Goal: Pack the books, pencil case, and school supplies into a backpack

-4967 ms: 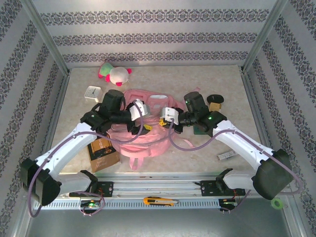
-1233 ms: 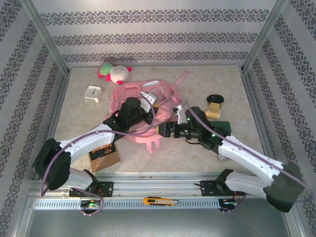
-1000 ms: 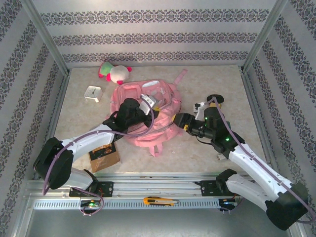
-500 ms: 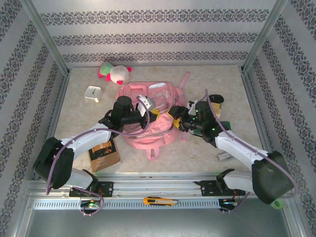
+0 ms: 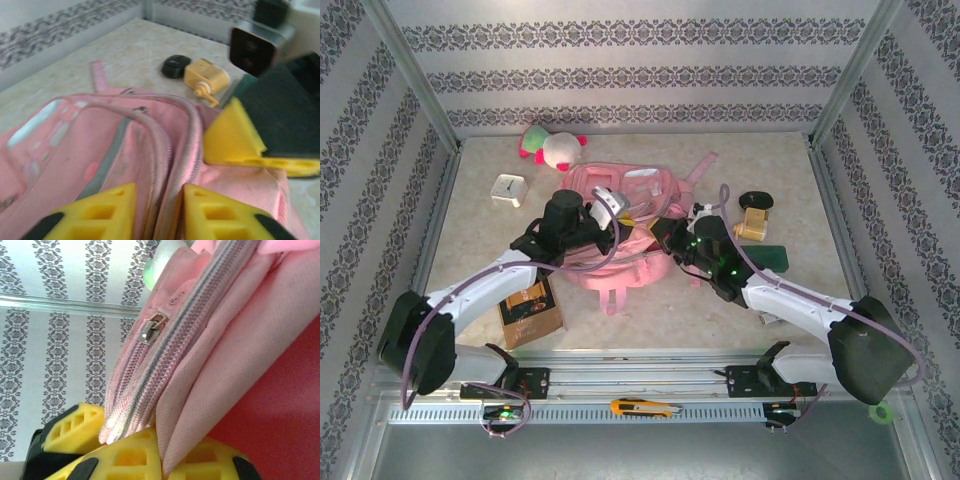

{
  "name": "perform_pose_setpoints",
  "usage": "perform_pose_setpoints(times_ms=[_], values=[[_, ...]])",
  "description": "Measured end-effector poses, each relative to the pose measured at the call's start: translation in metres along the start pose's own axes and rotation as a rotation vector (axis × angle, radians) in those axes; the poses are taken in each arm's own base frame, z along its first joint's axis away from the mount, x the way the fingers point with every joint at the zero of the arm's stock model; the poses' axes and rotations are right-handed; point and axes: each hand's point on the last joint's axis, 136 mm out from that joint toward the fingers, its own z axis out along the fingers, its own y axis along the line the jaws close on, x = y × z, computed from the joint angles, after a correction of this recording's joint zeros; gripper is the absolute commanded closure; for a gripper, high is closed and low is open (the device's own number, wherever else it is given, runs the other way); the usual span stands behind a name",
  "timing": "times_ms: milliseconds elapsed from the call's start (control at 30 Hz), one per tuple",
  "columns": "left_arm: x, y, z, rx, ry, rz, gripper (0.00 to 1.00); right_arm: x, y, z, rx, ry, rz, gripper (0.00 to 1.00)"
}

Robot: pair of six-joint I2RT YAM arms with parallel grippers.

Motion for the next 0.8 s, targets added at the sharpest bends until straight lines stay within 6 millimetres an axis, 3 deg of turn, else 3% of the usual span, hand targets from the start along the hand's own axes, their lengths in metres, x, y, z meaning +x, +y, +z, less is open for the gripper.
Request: perform_pose_setpoints(times_ms=[67, 200, 367, 433, 533, 700, 800], values=[[-0.006, 0.007, -0.012, -0.057, 0.002, -0.035, 0.62, 0.001, 0.002, 0.004, -0.001, -0.013, -0.005, 1.00], [-0.027, 0.024, -0.055, -0.200, -0.048, -0.164, 0.59, 0.006, -0.003, 0.014, 0.034, -0.043, -0.017, 1.00], [-0.039, 0.019, -0.100, -0.265, -0.109, -0.340, 0.56, 0.011, 0.002, 0.024, 0.050, -0.088, -0.036, 1.00], [-0.031, 0.011, -0.105, -0.257, -0.093, -0.406, 0.56, 0.013, 0.007, 0.028, 0.045, -0.103, -0.041, 1.00], [-0.004, -0.001, -0.102, -0.238, -0.022, -0.502, 0.56, 0.011, 0.018, 0.035, 0.035, -0.127, -0.048, 1.00], [0.056, -0.018, -0.086, -0.224, 0.109, -0.625, 0.55, 0.011, 0.033, 0.044, 0.016, -0.149, -0.068, 1.00], [0.070, -0.021, -0.075, -0.225, 0.155, -0.666, 0.55, 0.013, 0.037, 0.046, 0.012, -0.156, -0.074, 1.00]])
